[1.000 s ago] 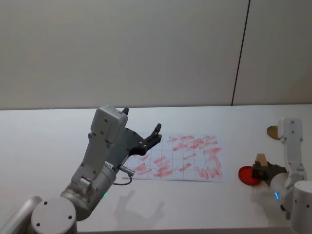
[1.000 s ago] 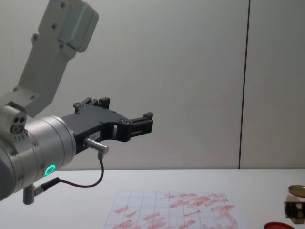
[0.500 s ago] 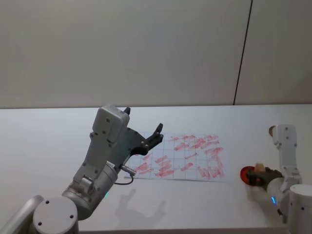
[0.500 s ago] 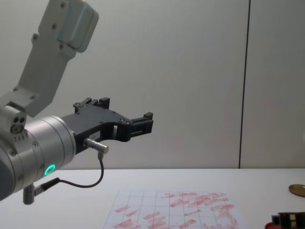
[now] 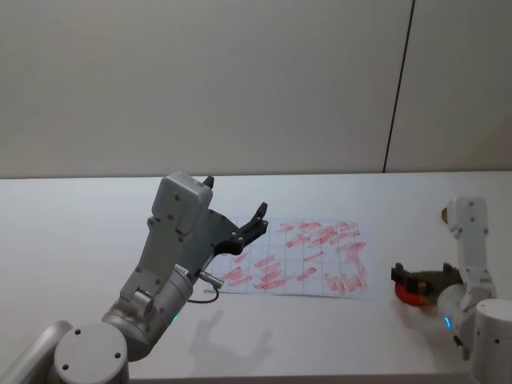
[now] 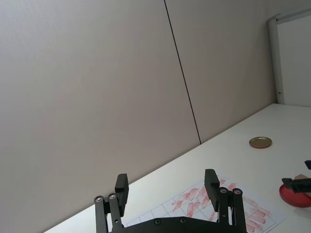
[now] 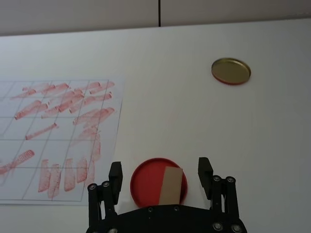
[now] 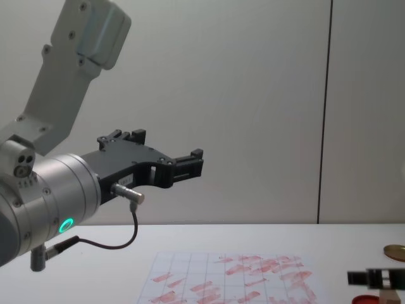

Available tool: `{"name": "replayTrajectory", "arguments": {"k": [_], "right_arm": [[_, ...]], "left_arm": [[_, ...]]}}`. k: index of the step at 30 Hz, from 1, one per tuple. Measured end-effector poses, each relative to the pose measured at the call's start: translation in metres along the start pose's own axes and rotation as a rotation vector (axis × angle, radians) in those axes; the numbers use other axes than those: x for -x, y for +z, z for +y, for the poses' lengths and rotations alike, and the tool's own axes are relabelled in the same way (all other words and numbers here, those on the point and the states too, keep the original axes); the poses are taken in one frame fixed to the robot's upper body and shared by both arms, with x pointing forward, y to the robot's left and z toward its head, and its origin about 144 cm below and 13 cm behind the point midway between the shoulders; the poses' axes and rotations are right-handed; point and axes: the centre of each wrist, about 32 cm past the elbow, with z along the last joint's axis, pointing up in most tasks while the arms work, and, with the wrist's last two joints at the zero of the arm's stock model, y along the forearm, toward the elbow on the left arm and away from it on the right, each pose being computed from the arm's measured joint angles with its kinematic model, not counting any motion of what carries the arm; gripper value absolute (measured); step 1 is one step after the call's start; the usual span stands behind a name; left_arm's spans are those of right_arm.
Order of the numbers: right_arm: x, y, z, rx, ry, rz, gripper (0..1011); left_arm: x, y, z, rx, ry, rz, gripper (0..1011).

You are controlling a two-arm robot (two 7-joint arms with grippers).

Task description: Use the one hand to pick up the stamp and affix it onto the A4 paper.

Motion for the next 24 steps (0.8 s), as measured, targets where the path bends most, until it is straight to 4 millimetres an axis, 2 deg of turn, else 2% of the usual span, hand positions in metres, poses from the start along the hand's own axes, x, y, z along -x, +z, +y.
{"name": "replayTrajectory", "arguments": {"k": [1, 4, 15, 24], "right_arm": [[0.0, 0.002, -0.002, -0.013, 0.001, 0.0, 953], [0.0, 0.006, -0.008, -0.045, 0.004, 0.001, 1001], [-0.007, 0.021, -0.04, -0.177, 0.009, 0.001, 1001], [-0.011, 0.027, -0.055, -0.228, 0.012, -0.002, 1001]], "left_arm": [[0.0, 0.0, 0.0, 0.0, 0.0, 0.0, 993], [0.0, 0.0, 0.0, 0.0, 0.0, 0.0, 993], [0.0, 0.0, 0.0, 0.0, 0.0, 0.0, 993], [0.0, 0.0, 0.0, 0.0, 0.0, 0.0, 993]]}}
